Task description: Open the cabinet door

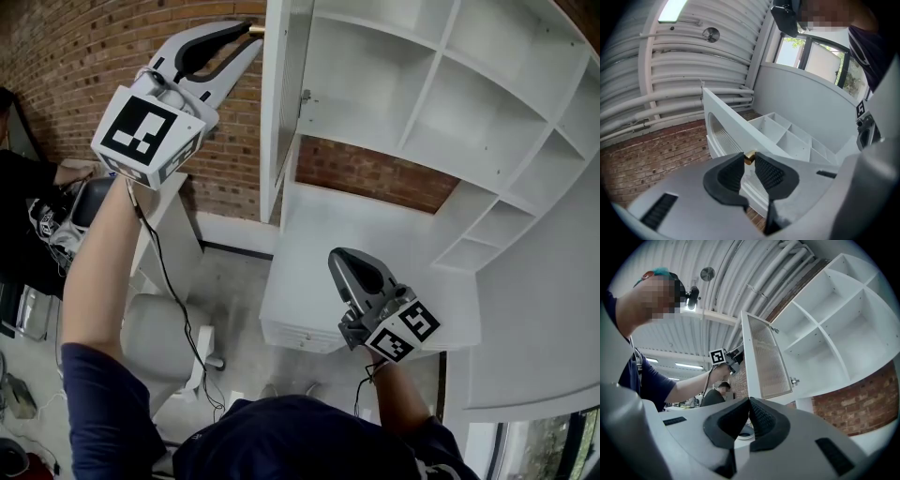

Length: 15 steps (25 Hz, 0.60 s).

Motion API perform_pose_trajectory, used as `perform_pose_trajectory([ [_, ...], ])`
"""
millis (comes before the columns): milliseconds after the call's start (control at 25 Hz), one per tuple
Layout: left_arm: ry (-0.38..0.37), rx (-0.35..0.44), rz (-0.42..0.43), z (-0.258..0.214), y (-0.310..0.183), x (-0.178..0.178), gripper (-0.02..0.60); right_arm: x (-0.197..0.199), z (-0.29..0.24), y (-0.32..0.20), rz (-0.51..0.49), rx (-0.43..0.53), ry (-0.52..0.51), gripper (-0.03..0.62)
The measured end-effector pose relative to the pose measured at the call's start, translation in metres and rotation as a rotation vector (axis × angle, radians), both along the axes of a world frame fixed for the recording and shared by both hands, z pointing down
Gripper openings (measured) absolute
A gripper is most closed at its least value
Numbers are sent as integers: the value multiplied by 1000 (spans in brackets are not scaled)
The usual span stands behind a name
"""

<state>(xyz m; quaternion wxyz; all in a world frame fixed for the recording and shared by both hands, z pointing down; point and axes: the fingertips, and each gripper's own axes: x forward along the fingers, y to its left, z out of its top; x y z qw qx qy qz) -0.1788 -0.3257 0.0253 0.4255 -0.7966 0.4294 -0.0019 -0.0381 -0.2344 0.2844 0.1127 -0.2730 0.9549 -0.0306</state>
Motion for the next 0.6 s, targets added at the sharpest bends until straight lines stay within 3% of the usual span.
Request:
perform_pose_trajectory([
  [280,24,-1,-28,-3,0,-15,66,-17,-5,2,-14,2,1,25],
  [480,87,23,-25,21,37,-14,14,-8,13,24,8,33,-12,25],
  [600,143,-2,8,33,58,-7,8,7,13,27,25,31,-6,25],
])
